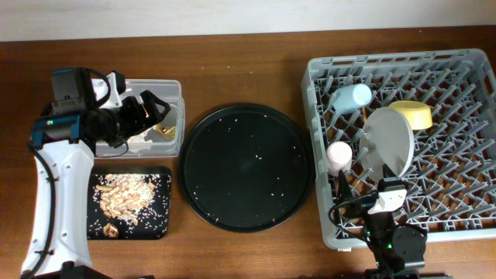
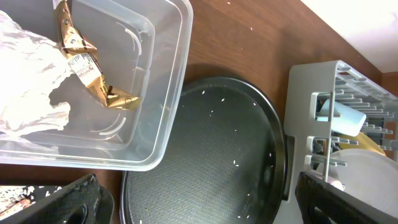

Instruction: Sort waste into correct bins and load items into the dishwasher rack

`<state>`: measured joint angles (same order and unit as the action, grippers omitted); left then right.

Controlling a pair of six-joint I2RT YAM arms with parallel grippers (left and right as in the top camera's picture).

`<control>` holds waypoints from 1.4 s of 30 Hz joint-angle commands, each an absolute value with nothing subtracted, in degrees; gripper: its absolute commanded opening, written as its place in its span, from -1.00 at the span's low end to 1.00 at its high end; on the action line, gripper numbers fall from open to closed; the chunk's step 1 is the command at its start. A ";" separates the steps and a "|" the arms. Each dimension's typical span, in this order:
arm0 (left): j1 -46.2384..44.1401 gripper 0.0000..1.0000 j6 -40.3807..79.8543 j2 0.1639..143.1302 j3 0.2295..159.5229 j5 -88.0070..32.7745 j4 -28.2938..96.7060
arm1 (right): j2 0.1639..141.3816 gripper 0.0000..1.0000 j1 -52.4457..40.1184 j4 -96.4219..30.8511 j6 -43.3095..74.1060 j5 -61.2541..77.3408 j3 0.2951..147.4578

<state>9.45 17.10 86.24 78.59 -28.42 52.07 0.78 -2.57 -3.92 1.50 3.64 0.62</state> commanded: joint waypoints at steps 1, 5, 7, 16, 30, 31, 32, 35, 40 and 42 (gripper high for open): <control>8.93 0.99 16.60 82.59 78.78 -28.45 52.10 | 0.25 0.97 -2.61 -4.32 2.00 2.50 0.32; 5.43 0.99 16.60 73.28 78.78 -26.35 52.36 | 0.25 0.97 -2.61 -4.32 2.00 2.50 0.32; 2.70 0.99 16.60 67.02 78.78 -22.35 52.38 | 0.25 0.97 -2.61 -4.32 2.00 2.50 0.32; -7.73 0.99 16.62 36.62 61.36 -4.38 49.69 | 0.25 0.97 -2.61 -4.32 2.00 2.50 0.32; -5.02 1.00 16.64 5.78 6.00 -4.73 -4.38 | 0.25 0.97 -2.61 -4.32 2.00 2.50 0.32; -5.02 0.99 16.62 5.15 4.89 -4.71 -4.62 | 0.25 0.97 -2.61 -4.32 2.00 2.50 0.32; -4.86 0.99 16.62 4.47 3.51 -4.71 -4.75 | 0.25 0.97 -2.61 -4.32 2.00 2.50 0.32; -4.29 0.99 16.60 3.42 1.13 -4.67 -4.58 | 0.25 0.97 -2.61 -4.32 2.00 2.50 0.32; -4.14 0.99 16.60 0.21 0.47 -3.57 3.77 | 0.25 0.97 -2.61 -4.32 2.00 2.50 0.32; -3.27 0.99 16.56 0.25 0.47 -3.14 4.38 | 0.25 0.97 -2.61 -4.32 2.00 2.50 0.32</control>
